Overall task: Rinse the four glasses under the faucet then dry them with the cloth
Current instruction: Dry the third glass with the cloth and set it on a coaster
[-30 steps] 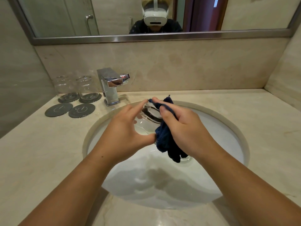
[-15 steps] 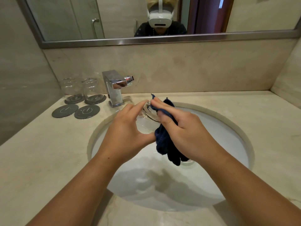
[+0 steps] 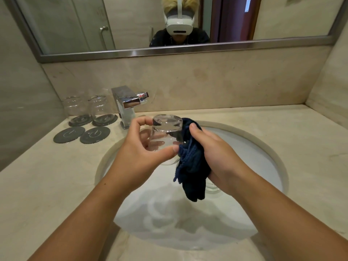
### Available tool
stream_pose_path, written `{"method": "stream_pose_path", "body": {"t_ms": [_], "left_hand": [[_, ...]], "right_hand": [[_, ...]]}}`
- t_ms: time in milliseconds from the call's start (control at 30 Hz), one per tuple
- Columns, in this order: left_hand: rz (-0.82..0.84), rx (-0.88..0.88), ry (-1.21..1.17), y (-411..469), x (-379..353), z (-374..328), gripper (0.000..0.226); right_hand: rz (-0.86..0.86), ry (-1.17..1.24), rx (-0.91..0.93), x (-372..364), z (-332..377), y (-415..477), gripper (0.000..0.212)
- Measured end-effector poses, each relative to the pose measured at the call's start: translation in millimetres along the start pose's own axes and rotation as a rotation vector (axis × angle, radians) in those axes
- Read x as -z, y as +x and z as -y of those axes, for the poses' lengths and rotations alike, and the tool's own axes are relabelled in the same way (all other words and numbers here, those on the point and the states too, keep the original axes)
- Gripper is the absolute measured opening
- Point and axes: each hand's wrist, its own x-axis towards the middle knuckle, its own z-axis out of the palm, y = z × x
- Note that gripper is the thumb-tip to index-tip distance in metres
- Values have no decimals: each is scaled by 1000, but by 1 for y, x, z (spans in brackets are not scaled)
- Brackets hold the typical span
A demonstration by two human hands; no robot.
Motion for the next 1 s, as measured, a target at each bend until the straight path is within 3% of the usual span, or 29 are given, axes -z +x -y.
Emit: {"method": "stream_pose_path", "body": {"t_ms": [100, 233, 433, 567, 733, 833, 1000], "left_hand": [[-60, 48, -105, 1, -1, -1, 59], [-123, 102, -173, 2, -2, -4, 69], [-147, 138, -206, 1, -3, -10, 62], [-138, 130, -206, 0, -4, -14, 61], [-81, 109, -255, 0, -2, -13, 67], [-56, 93, -316, 0, -1, -12, 57], [27, 95, -404, 0, -3, -10, 72]], "right_hand": [[-11, -43, 12, -5, -3, -1, 33], [-15, -213, 126, -17, -5, -8, 28], [41, -430, 413, -27, -8, -18, 43], [27, -528, 484, -24, -7, -16, 47], [14, -419, 484, -24, -9, -14, 43], [20, -366, 418, -25, -6, -15, 41], [-24, -245, 292, -18, 1, -14, 31]]}}
